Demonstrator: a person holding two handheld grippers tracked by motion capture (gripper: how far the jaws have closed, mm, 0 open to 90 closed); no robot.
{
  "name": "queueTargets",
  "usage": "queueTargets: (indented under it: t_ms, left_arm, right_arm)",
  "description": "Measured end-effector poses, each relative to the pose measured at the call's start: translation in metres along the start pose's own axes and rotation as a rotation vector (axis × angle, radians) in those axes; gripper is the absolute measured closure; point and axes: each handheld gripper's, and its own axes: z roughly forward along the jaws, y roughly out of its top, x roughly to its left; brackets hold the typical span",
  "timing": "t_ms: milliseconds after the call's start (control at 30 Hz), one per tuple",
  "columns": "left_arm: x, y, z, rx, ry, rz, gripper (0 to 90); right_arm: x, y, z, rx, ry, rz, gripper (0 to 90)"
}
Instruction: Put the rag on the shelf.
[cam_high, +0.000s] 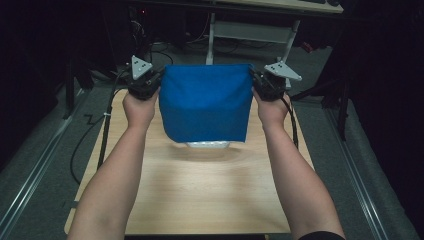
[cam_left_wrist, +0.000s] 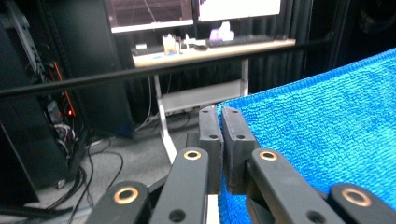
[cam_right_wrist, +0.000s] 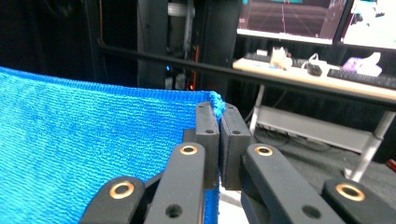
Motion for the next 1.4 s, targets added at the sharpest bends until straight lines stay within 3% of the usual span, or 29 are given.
queueTargets:
  t_ms: [33,100,200,400,800,1133,1400]
  left_arm:
    - [0.001,-0.006,0.007,0.038,-0.010,-0.006,87.8]
    - [-0.002,-0.015,0.013,0.078,-0.004,0.027,87.8]
    - [-0.005,-0.030,0.020,0.141,-0.017,0.060,87.8]
    - [-0.005,-0.060,0.018,0.173,-0.053,0.032,87.8]
    - [-0.009,-0.116,0.005,0.249,-0.111,-0.090,87.8]
    - [-0.016,-0.142,0.003,0.286,-0.138,-0.137,87.8]
    - [-0.020,-0.157,0.010,0.307,-0.163,-0.166,87.5]
  right_arm:
    - [-0.003,-0.007,0.008,0.041,-0.006,-0.001,88.8]
    - [-0.004,-0.014,0.014,0.080,-0.004,-0.011,89.0]
    - [-0.006,-0.027,0.018,0.115,-0.003,-0.018,89.1]
    - [-0.005,-0.056,0.023,0.173,0.018,-0.023,89.0]
    - [0.009,-0.113,0.020,0.286,0.049,-0.004,89.0]
    - [0.015,-0.138,0.011,0.315,0.070,0.046,89.0]
    - [0.009,-0.156,0.011,0.337,0.074,0.079,88.8]
